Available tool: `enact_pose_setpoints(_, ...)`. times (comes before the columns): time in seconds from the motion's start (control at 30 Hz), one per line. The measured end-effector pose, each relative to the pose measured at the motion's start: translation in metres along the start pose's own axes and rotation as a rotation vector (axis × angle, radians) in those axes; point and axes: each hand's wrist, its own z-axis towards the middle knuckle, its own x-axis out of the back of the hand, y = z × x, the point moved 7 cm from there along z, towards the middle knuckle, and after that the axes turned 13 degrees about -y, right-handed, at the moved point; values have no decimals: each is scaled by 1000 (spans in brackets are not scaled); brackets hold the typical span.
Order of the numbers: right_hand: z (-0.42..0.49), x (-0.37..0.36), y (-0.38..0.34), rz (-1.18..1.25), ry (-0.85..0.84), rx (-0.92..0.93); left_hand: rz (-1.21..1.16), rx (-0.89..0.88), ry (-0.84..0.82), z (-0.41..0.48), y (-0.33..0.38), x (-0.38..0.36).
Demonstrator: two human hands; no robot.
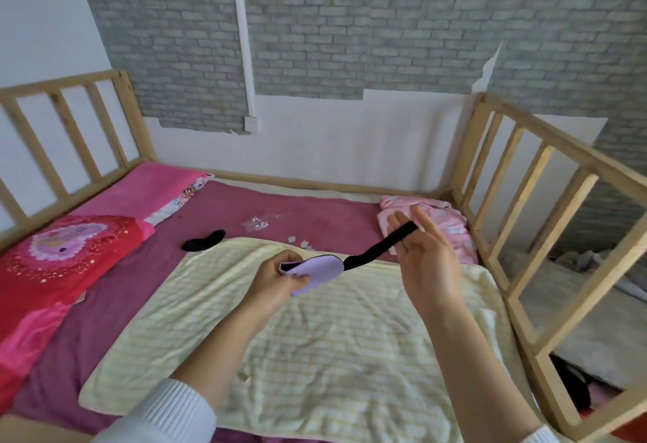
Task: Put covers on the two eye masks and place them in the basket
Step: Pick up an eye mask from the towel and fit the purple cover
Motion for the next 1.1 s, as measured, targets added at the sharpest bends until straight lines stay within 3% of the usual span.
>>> enact_pose_setpoints(0.1, 6, -17, -8, -1250, -58, 174, 22, -83, -81, -2, 8, -5)
enact_pose_setpoints(0.13, 7, -21, 0, -1509, -120, 161, 23, -103, -92, -2, 9, -6)
enact_pose_setpoints(0.2, 7, -18, 19, -1732, -220, 62, -6, -122, -106, -2, 12, -5)
enact_pose_setpoints(0.43, -7, -5, 50, -1643, -334, -262, -284, -89, -99, -1, 9, 9)
enact_pose_setpoints(0.53, -12, -14, 59, -1339, -426, -296, -243, -45, -176, -2, 5, 6)
enact_pose_setpoints(0.63, -14, -29, 59, -1000, -473, -305, -432, 30, -168, -2, -5, 1)
enact_pose_setpoints(0.73, -16, -36, 71, -887, -467, -375, -614, -9, -226, -4, -2, -14)
enact_pose_setpoints(0.87, -13, -30, 81, -837, -341, -405, -731, -36, -297, -8, 3, -27)
enact_pose_setpoints(1.0, -4, -22, 69, -1031, -312, -387, -590, 21, -184, -9, 6, -3)
enact_pose_setpoints(1.1, 6, -22, 65, -1255, -360, -374, -120, -76, -209, -11, 31, 11)
